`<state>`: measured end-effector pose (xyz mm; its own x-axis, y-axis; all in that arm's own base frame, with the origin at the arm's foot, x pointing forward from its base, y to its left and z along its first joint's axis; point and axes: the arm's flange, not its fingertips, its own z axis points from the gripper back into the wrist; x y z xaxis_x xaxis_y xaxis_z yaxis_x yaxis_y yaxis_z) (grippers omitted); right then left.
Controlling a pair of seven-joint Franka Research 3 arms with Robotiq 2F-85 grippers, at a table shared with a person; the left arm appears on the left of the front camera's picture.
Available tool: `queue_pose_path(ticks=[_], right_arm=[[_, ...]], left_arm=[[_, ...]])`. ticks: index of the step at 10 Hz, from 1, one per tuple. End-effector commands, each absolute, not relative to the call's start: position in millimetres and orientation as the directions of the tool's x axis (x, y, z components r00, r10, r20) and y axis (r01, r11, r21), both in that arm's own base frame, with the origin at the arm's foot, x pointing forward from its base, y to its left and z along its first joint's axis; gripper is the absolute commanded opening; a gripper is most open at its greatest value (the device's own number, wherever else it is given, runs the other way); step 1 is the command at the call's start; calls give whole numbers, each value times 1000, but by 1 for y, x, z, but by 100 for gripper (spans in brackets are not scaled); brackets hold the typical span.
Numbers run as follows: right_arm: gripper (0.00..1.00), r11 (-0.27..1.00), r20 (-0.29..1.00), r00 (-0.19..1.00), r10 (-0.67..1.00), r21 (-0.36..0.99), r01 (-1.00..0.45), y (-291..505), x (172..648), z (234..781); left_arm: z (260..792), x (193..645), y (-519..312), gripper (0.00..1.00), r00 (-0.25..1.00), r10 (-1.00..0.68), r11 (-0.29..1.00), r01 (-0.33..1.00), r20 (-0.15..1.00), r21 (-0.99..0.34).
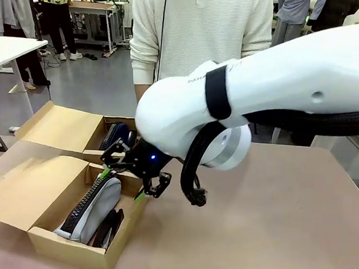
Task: Place items inside the box.
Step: Pick up a Pencil pouch or Stapler and place it inside the Mailer Box closest to the robot.
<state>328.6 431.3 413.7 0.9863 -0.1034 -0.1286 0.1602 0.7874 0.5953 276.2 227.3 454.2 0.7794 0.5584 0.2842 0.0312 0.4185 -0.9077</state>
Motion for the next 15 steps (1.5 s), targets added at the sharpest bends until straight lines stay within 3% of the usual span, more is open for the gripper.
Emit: queue_pose_path(ticks=[1, 4, 6, 8, 9, 13, 14, 15], right_arm=[[100, 713, -163, 987, -3, 692, 116, 311, 322, 435], [100, 561, -282, 959, 41, 801, 211, 179, 306, 449], [100, 374, -238, 970, 51, 905, 203, 98, 280, 456], [100, 265, -268, 958, -98, 921, 285, 29, 244, 444], [100, 183, -209, 966, -154, 954, 236, -6, 215, 426], [100, 221, -175, 964, -200, 950, 219, -37, 123, 318], [100, 184, -240, 950, -198, 943, 276, -112, 249, 448], [100, 184, -240, 950, -198, 943, 276, -112, 249, 448]], left_arm=[[454, 275, 227, 100, 773, 558, 413, 54, 300, -909], [454, 275, 227, 100, 773, 558, 413, 54, 300, -909], [454, 275, 227, 100, 773, 558, 413, 54, 300, -909], [454, 275, 227, 100, 773, 558, 413, 54, 300, -909], [454, 275, 227, 100, 773, 558, 413, 54, 300, -909], [454, 275, 227, 100, 773, 558, 413, 54, 300, -909], [454, 275, 227, 100, 773, 558, 413, 54, 300, -909], [454, 275, 227, 100, 773, 558, 413, 54, 300, -909]])
